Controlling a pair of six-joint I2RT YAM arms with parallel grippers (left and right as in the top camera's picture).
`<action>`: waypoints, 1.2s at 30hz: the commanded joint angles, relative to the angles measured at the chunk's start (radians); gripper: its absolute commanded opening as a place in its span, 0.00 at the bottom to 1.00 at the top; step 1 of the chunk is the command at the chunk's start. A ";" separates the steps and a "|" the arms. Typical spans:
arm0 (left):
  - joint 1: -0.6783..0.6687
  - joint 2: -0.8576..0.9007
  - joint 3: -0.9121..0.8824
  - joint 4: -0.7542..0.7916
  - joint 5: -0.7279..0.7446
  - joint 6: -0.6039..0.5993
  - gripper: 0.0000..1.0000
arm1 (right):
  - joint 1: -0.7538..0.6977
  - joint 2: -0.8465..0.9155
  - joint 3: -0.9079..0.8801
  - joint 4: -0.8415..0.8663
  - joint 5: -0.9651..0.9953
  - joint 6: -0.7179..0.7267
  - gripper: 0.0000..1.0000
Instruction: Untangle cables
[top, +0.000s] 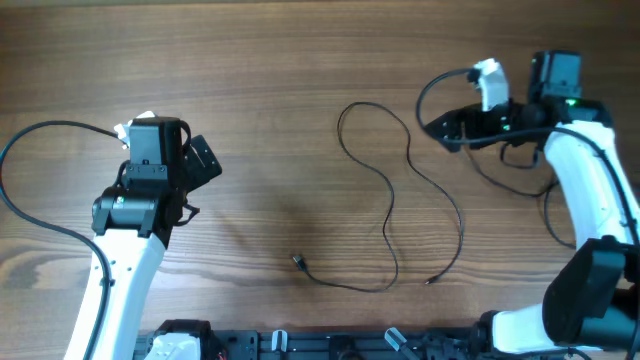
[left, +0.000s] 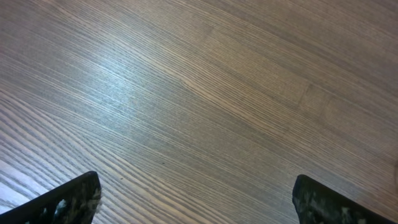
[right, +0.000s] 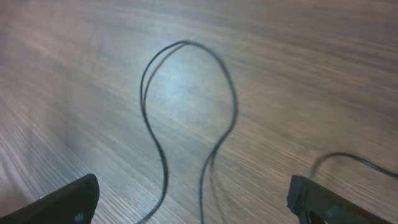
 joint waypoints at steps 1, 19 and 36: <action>0.006 -0.003 -0.001 0.000 0.002 -0.020 1.00 | 0.043 -0.006 -0.086 0.025 -0.023 -0.023 1.00; 0.006 -0.003 -0.001 0.000 0.002 -0.020 1.00 | 0.071 -0.005 -0.391 0.210 -0.027 0.158 0.89; 0.006 -0.003 -0.001 0.000 0.002 -0.020 1.00 | 0.377 -0.004 -0.488 0.230 -0.166 0.246 0.85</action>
